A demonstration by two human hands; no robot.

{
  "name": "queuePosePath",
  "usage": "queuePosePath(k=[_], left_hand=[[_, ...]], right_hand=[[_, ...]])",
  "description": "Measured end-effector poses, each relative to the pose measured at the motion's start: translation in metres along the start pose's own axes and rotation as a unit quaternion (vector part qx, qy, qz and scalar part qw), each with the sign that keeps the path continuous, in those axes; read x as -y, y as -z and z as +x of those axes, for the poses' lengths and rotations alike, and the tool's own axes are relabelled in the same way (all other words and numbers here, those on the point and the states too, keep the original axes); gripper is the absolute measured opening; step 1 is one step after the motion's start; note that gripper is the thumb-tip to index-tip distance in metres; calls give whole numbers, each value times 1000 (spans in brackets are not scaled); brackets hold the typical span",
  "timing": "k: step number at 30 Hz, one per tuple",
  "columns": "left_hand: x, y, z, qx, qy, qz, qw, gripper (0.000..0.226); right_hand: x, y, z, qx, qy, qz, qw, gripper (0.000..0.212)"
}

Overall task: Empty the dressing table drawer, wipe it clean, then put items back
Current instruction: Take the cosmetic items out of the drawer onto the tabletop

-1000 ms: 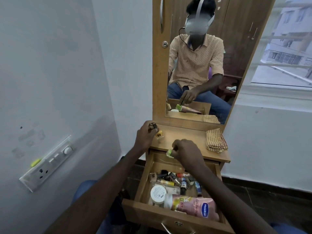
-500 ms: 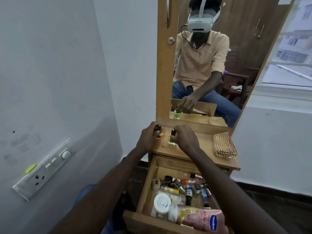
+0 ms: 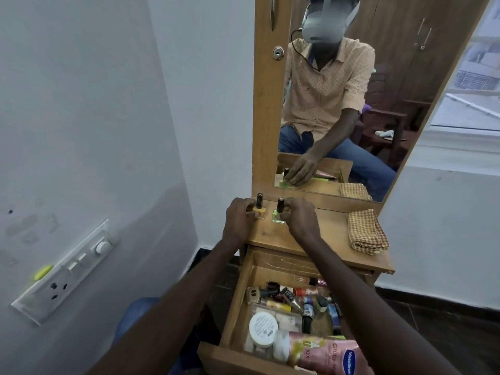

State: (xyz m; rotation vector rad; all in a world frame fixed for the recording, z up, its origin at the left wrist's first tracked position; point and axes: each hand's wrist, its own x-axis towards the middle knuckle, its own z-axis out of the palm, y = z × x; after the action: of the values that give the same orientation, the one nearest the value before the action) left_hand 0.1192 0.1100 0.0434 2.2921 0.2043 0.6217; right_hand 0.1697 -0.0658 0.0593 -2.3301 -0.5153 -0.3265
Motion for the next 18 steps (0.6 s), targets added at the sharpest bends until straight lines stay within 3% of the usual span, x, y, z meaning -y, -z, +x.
queuePosePath(k=[18], left_hand=[[12,-30,43,-85,29,-17,996,27]], right_hand=[[8,-38,28,-96,0,41,995,32]])
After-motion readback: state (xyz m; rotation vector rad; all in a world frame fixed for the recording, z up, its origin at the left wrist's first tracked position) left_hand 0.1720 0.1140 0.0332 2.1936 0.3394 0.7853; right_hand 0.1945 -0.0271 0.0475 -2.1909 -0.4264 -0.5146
